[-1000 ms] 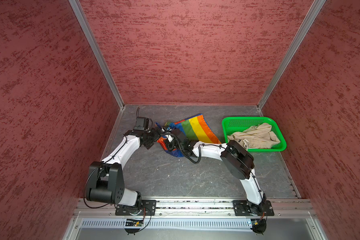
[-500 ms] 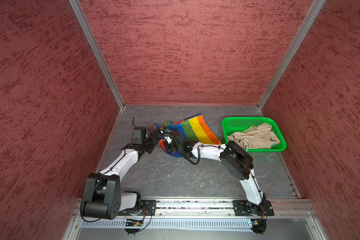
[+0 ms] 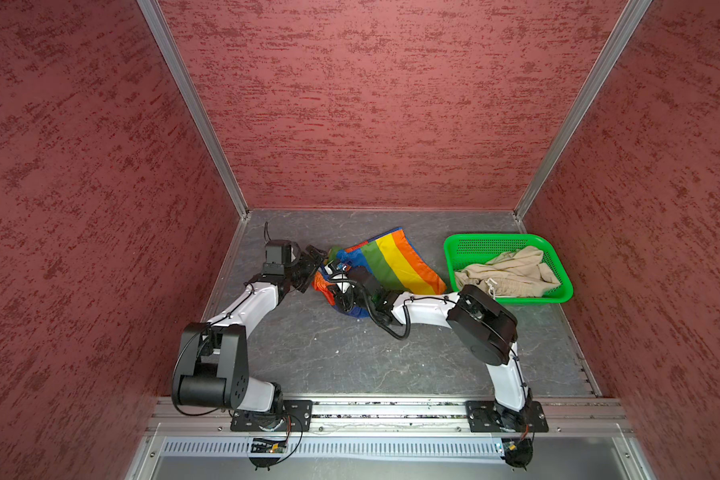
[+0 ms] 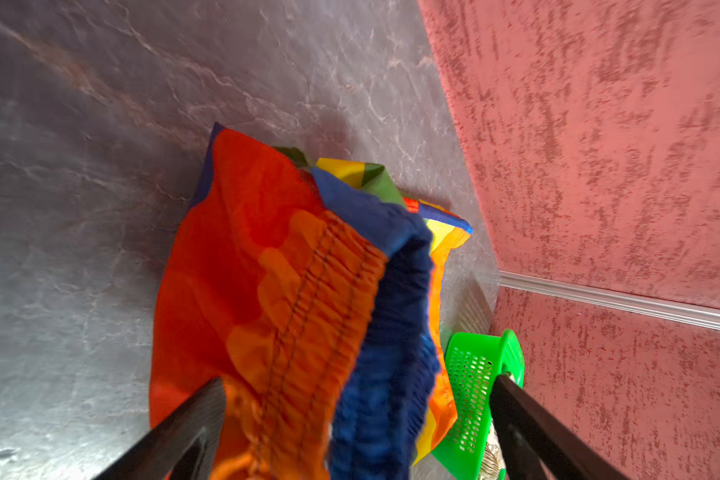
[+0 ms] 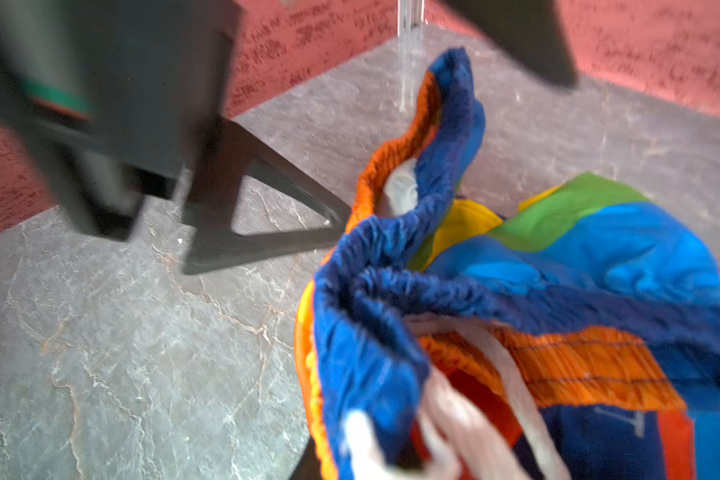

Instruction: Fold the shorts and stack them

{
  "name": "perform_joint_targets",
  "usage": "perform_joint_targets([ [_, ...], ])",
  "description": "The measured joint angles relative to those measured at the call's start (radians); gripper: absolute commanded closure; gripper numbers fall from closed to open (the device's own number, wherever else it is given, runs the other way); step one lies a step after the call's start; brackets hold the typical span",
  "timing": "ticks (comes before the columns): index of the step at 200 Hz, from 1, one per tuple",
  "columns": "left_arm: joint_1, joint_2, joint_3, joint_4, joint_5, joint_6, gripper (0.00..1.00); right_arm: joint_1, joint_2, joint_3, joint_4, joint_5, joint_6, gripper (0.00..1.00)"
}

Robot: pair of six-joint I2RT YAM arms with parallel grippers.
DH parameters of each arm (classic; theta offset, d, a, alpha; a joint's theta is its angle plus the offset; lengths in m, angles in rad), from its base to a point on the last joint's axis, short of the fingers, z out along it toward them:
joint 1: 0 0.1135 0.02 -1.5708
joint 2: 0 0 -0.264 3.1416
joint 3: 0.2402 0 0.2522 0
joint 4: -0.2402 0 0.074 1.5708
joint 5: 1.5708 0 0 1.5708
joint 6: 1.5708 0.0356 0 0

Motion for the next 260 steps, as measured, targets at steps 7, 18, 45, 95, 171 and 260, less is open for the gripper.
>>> perform_joint_targets([
  [7, 0.000, 0.013, 0.013, -0.022, 0.003, 0.009, 0.00, 0.008, -0.002, 0.000, 0.001, 0.007, -0.019, 0.87],
  [18, 0.000, 0.030, 0.038, -0.063, 0.009, 0.023, 0.00, 0.022, -0.003, 0.000, 0.002, 0.023, -0.053, 0.87],
  [45, -0.003, 0.076, 0.116, -0.163, 0.022, 0.070, 0.03, 0.065, -0.003, 0.000, 0.005, 0.092, -0.166, 0.87],
  [95, -0.010, 0.100, 0.166, -0.313, 0.037, 0.156, 0.32, 0.122, 0.018, 0.005, 0.054, 0.287, -0.371, 0.87],
  [171, -0.004, 0.125, 0.208, -0.463, 0.021, 0.244, 1.00, 0.131, 0.021, -0.018, 0.140, 0.354, -0.425, 0.23],
  [260, 0.010, 0.152, 0.500, -0.732, -0.088, 0.432, 1.00, -0.058, -0.476, -0.335, 0.128, 0.014, -0.004, 0.55],
])
